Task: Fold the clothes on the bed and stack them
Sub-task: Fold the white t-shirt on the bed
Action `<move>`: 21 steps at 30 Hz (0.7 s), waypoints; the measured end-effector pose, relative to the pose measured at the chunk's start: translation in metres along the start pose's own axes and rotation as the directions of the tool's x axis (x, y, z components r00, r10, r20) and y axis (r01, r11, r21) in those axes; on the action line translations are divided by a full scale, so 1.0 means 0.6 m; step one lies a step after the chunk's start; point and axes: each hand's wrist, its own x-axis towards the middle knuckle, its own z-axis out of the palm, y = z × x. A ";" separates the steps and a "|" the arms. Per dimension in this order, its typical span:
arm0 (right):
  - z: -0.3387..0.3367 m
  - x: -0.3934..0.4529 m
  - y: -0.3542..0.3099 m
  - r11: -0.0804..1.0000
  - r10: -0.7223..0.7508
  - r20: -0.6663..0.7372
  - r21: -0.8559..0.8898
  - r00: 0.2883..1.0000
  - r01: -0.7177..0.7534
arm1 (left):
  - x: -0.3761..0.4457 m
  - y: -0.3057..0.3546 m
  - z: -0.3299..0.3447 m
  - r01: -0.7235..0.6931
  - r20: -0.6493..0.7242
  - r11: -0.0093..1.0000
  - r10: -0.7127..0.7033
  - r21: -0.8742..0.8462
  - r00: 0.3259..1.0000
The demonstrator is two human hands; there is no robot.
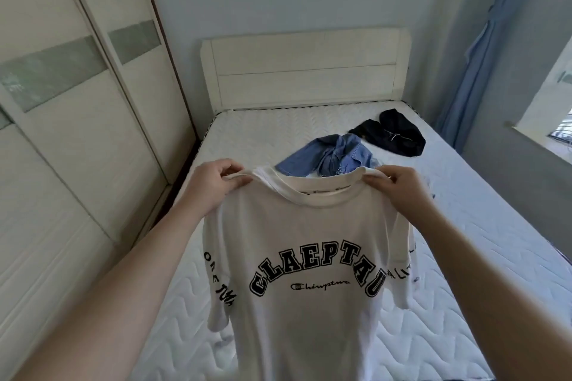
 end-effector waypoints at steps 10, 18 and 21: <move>0.139 0.156 0.070 0.984 0.150 0.007 -0.096 0.989 -0.149 | 0.167 -0.171 0.056 0.002 0.053 0.998 -0.006 0.064 0.999; 0.237 0.239 0.187 0.951 0.270 0.080 -0.181 0.959 -0.253 | 0.247 -0.310 0.146 0.134 0.182 0.990 -0.140 0.043 0.973; 0.262 0.246 0.239 0.930 0.337 0.122 -0.197 0.934 -0.310 | 0.241 -0.355 0.195 0.220 0.213 0.972 -0.232 0.078 0.949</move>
